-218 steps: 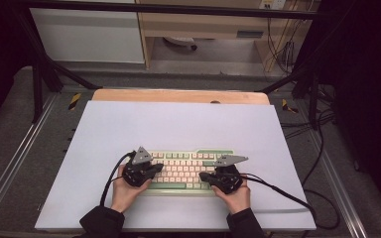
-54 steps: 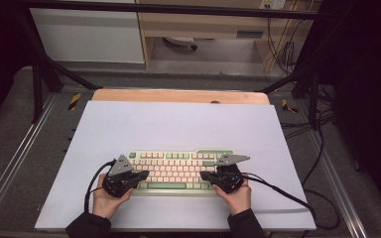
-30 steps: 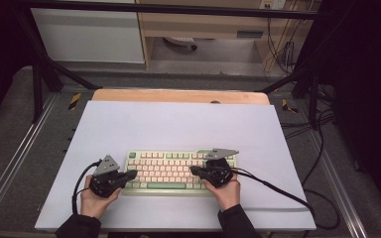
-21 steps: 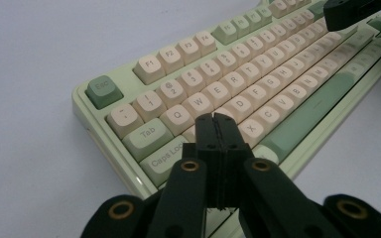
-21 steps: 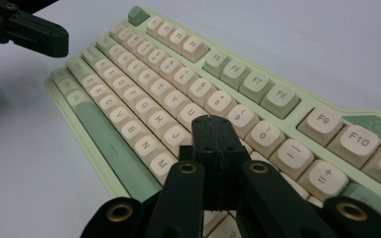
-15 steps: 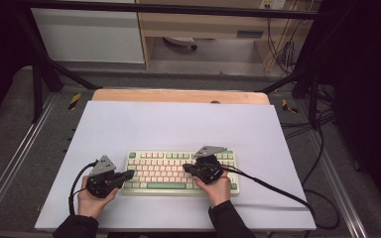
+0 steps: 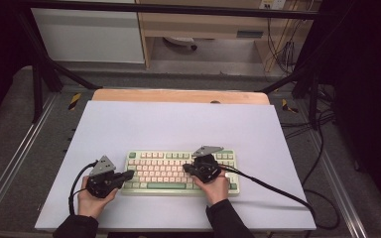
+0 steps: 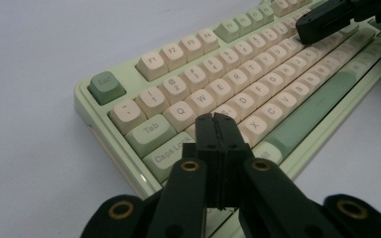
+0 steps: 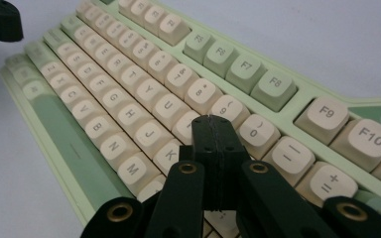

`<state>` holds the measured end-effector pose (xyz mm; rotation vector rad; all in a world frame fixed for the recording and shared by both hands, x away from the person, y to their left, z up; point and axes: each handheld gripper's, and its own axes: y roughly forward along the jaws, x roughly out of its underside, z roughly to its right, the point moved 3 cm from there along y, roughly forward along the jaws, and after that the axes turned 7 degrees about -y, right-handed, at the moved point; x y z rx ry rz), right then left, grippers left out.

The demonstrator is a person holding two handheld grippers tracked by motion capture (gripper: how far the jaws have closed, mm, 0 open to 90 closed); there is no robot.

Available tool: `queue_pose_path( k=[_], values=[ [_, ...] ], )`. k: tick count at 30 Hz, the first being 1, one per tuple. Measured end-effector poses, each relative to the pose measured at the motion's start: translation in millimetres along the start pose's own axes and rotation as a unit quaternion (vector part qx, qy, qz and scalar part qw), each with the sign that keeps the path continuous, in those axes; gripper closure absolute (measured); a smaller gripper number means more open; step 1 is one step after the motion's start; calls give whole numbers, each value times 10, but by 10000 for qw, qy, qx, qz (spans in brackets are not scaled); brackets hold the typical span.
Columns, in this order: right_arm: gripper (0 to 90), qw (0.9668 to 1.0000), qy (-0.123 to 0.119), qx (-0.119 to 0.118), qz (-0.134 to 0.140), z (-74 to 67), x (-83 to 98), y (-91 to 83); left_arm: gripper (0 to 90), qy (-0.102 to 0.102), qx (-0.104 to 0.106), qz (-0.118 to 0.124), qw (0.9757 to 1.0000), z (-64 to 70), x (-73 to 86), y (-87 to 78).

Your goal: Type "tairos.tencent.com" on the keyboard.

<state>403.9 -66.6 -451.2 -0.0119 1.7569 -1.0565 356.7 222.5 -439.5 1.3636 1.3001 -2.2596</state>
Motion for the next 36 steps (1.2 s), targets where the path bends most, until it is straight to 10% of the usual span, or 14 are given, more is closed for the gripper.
queue_pose_path(
  k=[36],
  values=[
    [900, 9994, -187, -140, 267, -154, -54, -309, 900, 7, -3, -27, 10000, 9, 8, 9]
  ],
)
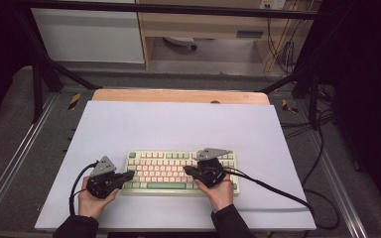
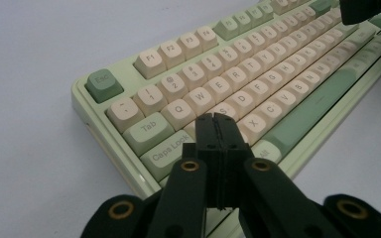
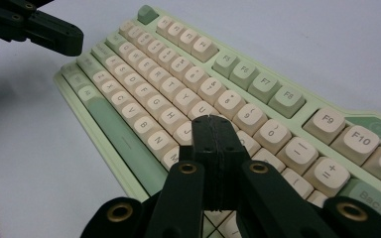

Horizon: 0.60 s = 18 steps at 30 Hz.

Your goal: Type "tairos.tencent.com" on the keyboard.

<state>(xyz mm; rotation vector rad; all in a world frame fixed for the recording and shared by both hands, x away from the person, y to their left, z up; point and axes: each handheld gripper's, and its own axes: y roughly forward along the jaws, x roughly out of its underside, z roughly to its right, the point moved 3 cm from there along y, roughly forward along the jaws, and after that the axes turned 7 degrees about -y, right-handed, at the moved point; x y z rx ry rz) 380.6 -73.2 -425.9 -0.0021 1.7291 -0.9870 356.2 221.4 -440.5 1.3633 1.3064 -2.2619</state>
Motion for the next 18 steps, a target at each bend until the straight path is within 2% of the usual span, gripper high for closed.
queue_pose_path(
  k=[18],
  values=[
    [900, 9998, -16, -180, -21, -105, 44, 142, 900, 11, 0, -3, 10000, 5, 0, 2]
  ],
)
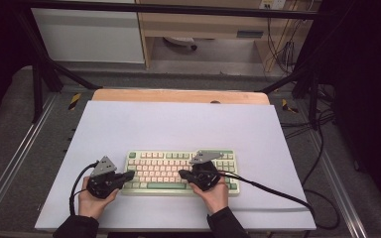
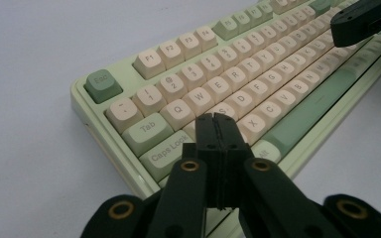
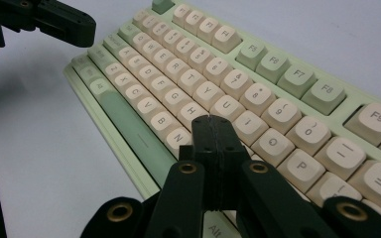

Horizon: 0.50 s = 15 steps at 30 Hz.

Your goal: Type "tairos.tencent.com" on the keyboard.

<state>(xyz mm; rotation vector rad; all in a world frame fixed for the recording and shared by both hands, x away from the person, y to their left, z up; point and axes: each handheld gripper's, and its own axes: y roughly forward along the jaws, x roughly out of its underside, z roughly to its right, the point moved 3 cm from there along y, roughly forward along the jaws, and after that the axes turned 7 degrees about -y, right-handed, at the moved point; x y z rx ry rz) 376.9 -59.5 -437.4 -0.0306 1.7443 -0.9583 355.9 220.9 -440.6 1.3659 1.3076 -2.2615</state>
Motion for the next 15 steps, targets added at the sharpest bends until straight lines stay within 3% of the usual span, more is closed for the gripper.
queue_pose_path(
  k=[15],
  values=[
    [900, 9999, 40, -110, -76, -33, 64, 112, 900, 16, -1, -19, 10000, 4, 3, 8]
  ],
)
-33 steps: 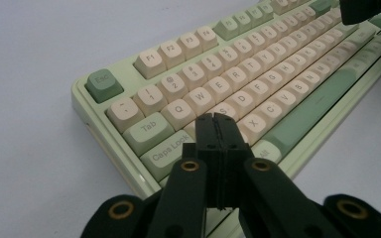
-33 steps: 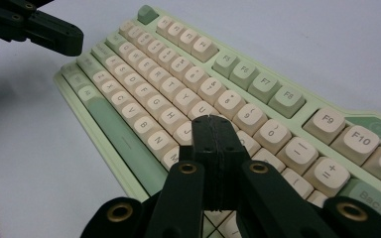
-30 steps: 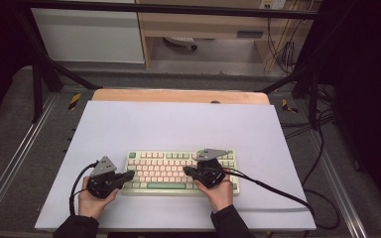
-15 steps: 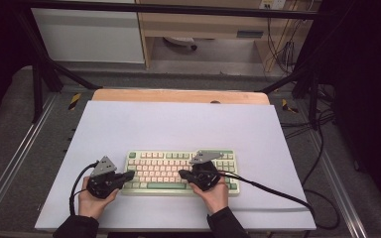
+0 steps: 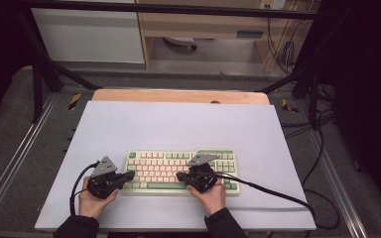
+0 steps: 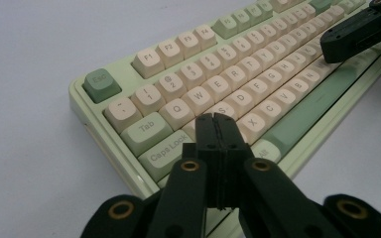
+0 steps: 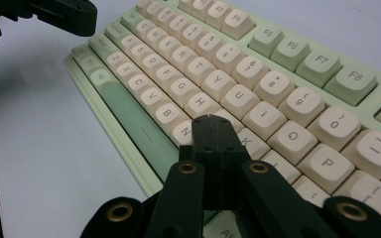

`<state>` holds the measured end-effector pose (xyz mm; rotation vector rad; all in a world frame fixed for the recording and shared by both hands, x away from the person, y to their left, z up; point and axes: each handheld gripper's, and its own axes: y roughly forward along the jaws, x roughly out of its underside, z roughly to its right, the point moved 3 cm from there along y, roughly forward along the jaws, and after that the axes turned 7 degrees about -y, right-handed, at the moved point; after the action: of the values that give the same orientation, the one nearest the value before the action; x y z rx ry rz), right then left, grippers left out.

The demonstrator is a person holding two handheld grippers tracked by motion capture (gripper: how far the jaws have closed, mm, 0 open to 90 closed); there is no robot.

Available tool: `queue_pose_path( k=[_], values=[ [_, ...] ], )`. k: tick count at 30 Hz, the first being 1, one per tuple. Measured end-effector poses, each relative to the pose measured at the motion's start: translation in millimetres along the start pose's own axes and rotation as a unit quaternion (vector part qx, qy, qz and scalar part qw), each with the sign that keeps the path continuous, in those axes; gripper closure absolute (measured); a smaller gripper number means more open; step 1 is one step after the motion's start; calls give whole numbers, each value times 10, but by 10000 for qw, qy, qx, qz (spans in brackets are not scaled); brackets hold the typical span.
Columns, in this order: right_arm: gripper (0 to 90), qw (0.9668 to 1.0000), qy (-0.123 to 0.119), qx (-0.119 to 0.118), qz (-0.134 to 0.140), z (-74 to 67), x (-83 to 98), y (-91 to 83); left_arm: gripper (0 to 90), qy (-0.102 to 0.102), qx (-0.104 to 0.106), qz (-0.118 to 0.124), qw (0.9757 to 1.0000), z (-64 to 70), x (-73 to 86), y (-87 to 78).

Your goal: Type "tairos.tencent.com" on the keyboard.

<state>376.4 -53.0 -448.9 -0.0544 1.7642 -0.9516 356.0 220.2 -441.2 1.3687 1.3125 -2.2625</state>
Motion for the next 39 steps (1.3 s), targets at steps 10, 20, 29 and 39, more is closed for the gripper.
queue_pose_path(
  k=[10, 20, 29, 39],
  values=[
    [900, 10000, -35, -4, -81, -3, 36, 44, 900, 9, -1, -4, 10000, 3, 0, 1],
    [900, 9999, -88, 65, 42, 11, -28, -75, 900, 15, 3, -1, 10000, 6, -2, -1],
    [900, 9995, -72, 279, 142, 134, -57, -320, 900, 34, 7, 29, 10000, 12, -15, -19],
    [711, 9985, 158, 499, 162, 398, 136, -669, 728, 44, -32, 23, 10000, -25, -46, -52]
  ],
)
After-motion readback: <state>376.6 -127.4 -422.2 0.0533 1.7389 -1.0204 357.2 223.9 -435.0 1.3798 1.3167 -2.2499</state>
